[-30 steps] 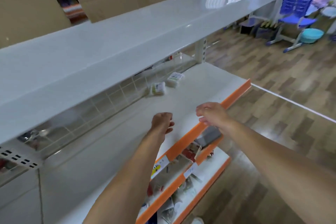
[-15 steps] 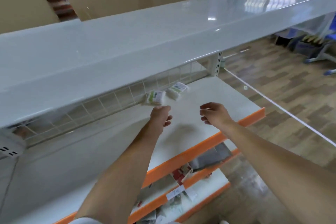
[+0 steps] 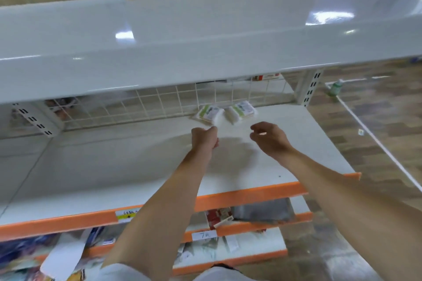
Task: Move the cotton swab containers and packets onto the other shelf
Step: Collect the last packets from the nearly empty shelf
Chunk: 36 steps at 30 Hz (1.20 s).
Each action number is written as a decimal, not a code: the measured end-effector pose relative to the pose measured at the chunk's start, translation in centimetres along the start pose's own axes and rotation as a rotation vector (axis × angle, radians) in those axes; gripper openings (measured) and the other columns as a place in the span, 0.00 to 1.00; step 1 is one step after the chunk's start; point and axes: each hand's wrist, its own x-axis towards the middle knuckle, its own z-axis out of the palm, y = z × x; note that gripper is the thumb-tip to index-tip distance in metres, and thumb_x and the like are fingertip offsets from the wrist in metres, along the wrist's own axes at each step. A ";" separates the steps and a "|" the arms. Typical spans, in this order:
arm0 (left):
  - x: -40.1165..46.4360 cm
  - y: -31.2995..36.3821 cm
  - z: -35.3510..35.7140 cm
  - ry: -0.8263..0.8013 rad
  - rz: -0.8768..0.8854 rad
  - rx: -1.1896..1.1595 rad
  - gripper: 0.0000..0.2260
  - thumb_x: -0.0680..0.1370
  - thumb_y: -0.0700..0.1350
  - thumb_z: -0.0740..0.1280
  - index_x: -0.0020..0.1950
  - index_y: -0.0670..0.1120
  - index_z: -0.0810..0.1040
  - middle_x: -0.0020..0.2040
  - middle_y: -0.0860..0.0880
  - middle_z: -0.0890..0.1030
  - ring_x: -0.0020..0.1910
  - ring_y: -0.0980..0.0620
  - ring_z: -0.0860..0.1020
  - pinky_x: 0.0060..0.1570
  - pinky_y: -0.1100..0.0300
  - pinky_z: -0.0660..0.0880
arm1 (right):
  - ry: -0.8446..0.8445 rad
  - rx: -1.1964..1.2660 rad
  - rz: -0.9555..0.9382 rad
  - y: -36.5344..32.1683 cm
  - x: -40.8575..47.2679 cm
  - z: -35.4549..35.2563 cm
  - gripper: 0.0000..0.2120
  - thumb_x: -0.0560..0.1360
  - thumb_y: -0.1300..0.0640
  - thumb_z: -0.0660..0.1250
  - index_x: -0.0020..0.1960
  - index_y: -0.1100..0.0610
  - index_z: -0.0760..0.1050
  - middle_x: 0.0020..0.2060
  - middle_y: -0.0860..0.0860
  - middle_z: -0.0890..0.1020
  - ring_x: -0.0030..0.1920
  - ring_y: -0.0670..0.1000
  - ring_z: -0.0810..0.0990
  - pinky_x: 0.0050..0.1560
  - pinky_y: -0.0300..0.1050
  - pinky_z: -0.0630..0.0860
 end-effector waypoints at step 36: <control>4.0 1.7 -0.8 0.029 0.086 0.234 0.14 0.67 0.45 0.80 0.41 0.50 0.74 0.38 0.51 0.80 0.32 0.54 0.76 0.25 0.63 0.74 | -0.182 -0.592 -0.302 -1.1 3.8 0.2 0.22 0.76 0.44 0.68 0.63 0.55 0.71 0.57 0.55 0.75 0.55 0.58 0.77 0.54 0.54 0.78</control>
